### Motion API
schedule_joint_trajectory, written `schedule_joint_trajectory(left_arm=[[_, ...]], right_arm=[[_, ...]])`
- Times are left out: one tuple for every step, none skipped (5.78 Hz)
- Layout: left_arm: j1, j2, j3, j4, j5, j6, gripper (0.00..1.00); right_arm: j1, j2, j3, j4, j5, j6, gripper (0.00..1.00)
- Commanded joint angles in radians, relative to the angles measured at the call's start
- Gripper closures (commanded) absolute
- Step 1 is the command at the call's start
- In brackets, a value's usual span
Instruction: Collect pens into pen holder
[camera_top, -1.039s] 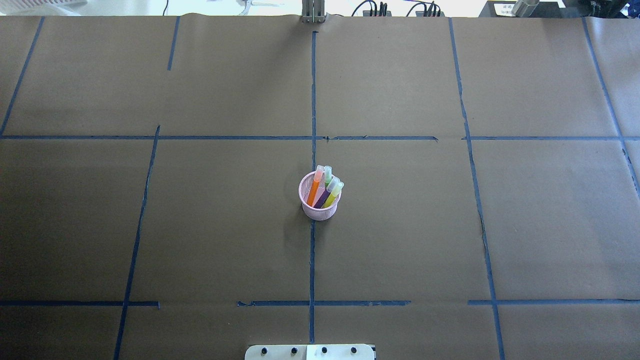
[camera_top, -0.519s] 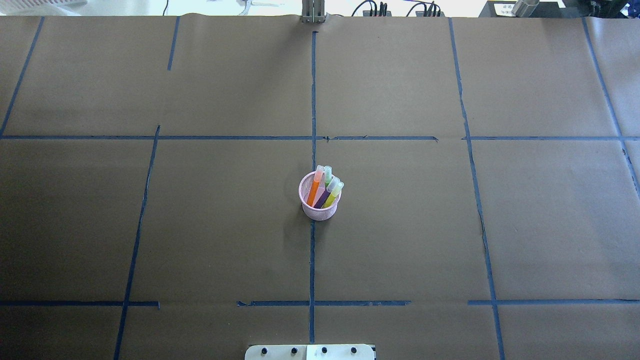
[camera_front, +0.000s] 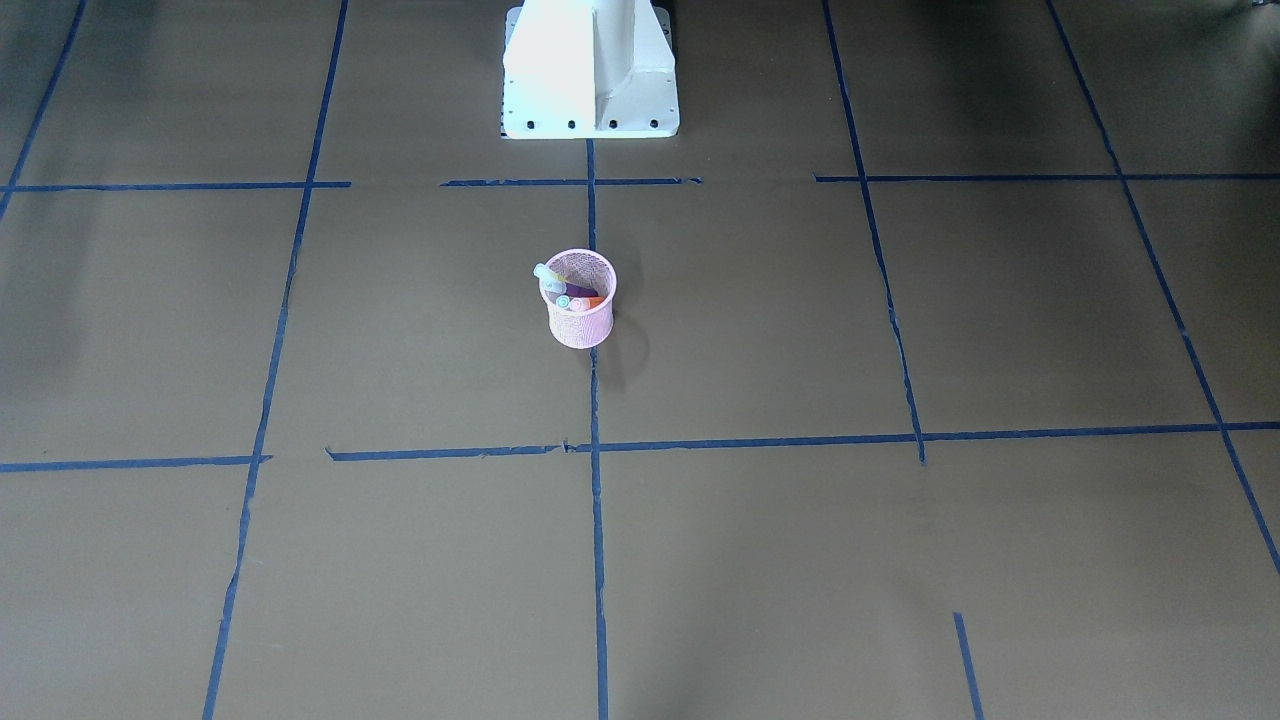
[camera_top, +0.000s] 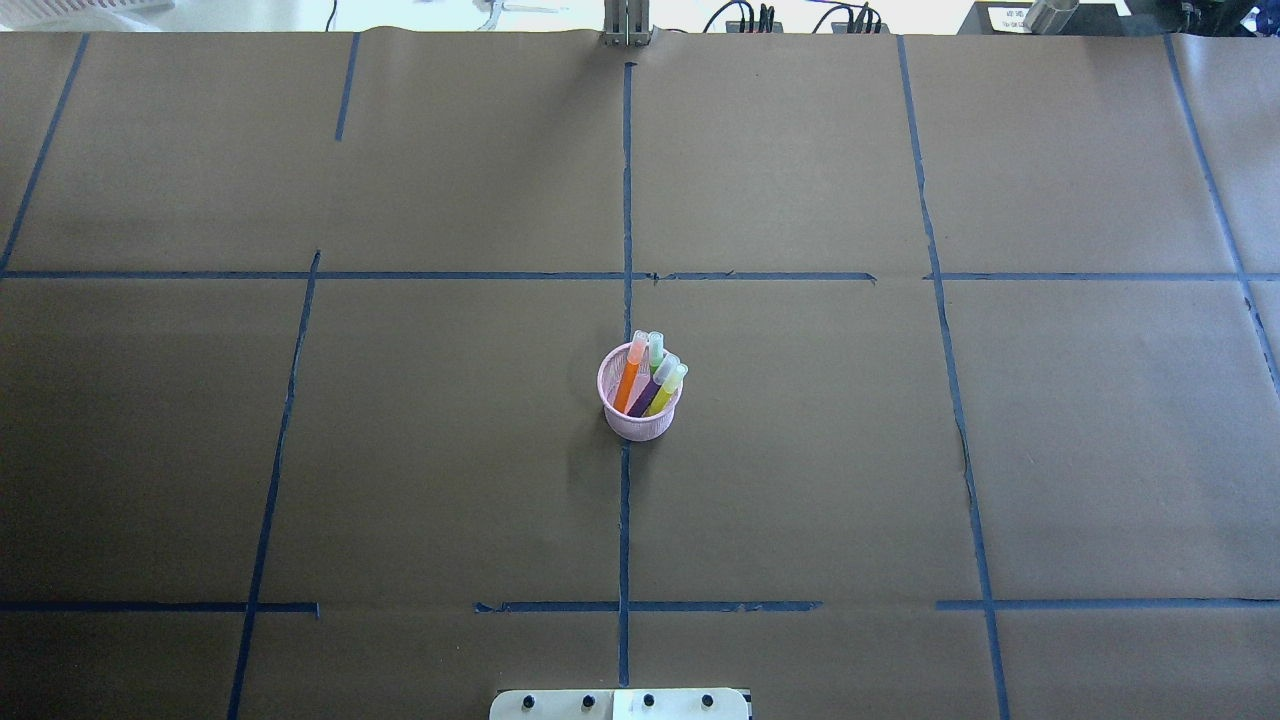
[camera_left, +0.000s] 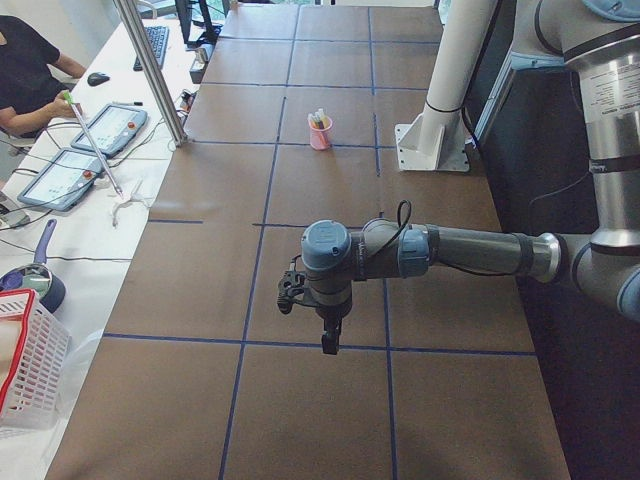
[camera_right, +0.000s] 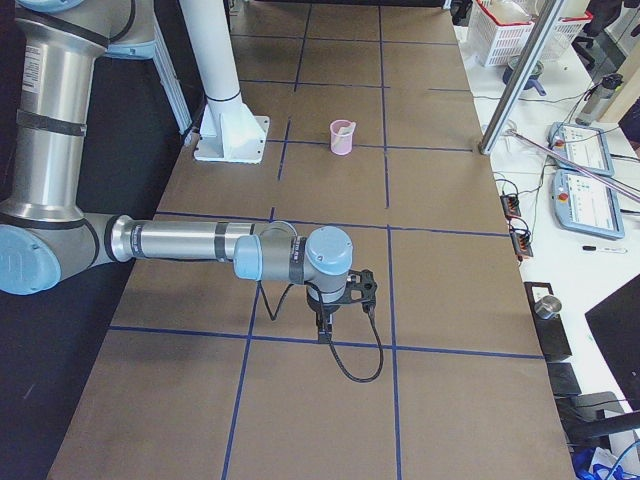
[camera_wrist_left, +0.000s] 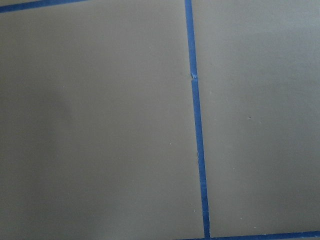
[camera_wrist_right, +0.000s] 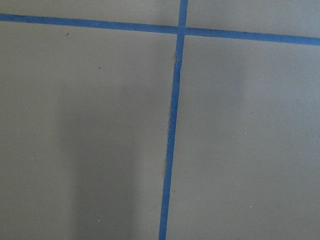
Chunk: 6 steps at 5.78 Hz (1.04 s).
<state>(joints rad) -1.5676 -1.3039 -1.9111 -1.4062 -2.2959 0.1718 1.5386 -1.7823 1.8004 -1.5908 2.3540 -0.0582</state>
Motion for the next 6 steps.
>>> schedule_joint_trajectory(left_arm=[[0.001,-0.003,0.003,0.0,0.001,0.005,0.0],[0.001,-0.002,0.009,-0.005,0.001,0.003,0.0],[0.001,0.0,0.014,-0.005,0.004,0.0,0.0],[0.001,-0.002,0.023,-0.007,0.006,-0.003,0.0],[0.001,-0.002,0.026,-0.007,0.01,0.0,0.0],[0.001,-0.002,0.033,-0.007,0.012,0.002,0.0]], right_arm=[[0.0,0.0,0.002,0.0,0.001,0.0,0.0],[0.0,0.0,0.001,0.0,0.002,0.004,0.0],[0.0,-0.002,0.0,0.0,0.002,0.009,0.0],[0.0,-0.002,0.0,0.0,0.002,0.008,0.0],[0.0,-0.002,0.0,0.002,0.002,0.008,0.0],[0.0,-0.002,0.0,0.002,0.002,0.009,0.0]])
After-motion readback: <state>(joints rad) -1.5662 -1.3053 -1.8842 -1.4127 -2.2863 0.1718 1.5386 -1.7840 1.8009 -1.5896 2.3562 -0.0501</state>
